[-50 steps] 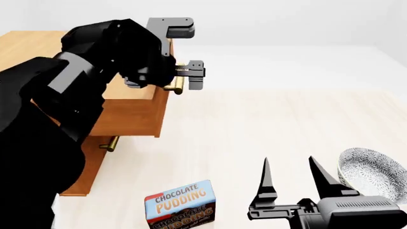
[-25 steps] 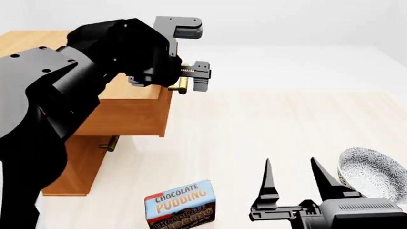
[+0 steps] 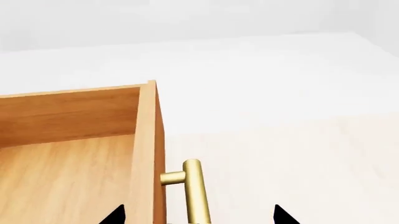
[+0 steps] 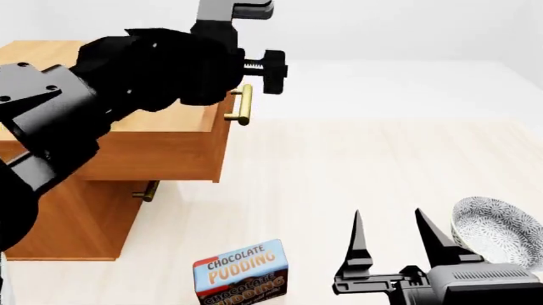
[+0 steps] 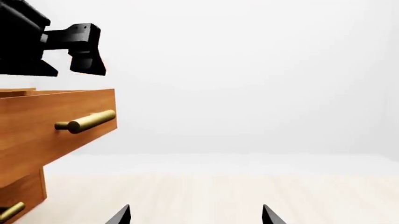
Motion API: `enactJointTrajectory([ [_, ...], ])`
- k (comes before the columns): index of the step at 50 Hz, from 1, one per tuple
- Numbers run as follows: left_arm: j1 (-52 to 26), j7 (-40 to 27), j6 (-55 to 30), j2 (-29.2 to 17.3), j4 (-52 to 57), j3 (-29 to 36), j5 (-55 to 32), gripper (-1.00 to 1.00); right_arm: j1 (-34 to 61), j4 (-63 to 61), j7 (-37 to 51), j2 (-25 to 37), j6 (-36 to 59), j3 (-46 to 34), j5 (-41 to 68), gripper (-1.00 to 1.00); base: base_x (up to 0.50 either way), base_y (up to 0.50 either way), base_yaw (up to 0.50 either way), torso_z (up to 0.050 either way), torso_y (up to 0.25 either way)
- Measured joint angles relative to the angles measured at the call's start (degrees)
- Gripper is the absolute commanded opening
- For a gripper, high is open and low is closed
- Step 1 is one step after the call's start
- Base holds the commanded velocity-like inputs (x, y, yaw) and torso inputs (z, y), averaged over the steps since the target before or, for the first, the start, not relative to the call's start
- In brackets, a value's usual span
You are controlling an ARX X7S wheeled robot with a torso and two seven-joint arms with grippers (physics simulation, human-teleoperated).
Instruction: Put the butter at the back in the top drawer of the cabinet and close it.
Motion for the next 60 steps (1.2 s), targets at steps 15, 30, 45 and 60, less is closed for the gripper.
enactJointTrajectory([
  [15, 2.0, -17.9, 18.8, -19.9, 41.2, -2.6, 18.9, 1.0, 0.8, -1.1, 0.9, 0.3, 1.3, 0.5, 0.7, 1.0, 0.0, 0.0, 0.0, 0.0, 0.0],
  [30, 12.5, -35.1, 26.3, -43.7, 77.1, 4.3, 49.0, 1.0, 3.7, -4.0, 4.8, 0.2, 6.7, 2.7, 3.3, 1.0, 0.0, 0.0, 0.0, 0.0, 0.0],
  [45, 26.1, -41.9, 37.1, -58.2, 86.9, 11.4, 73.7, 1.0, 7.1, -5.5, 18.0, -5.9, 15.8, 5.0, 3.6, 1.0, 0.0, 0.0, 0.0, 0.0, 0.0],
  [60, 33.0, -43.2, 46.4, -63.3, 85.9, 14.3, 84.1, 1.0, 8.0, -4.6, 37.4, -15.4, 23.3, 6.6, -3.5, 1.0, 0.0, 0.0, 0.0, 0.0, 0.0],
])
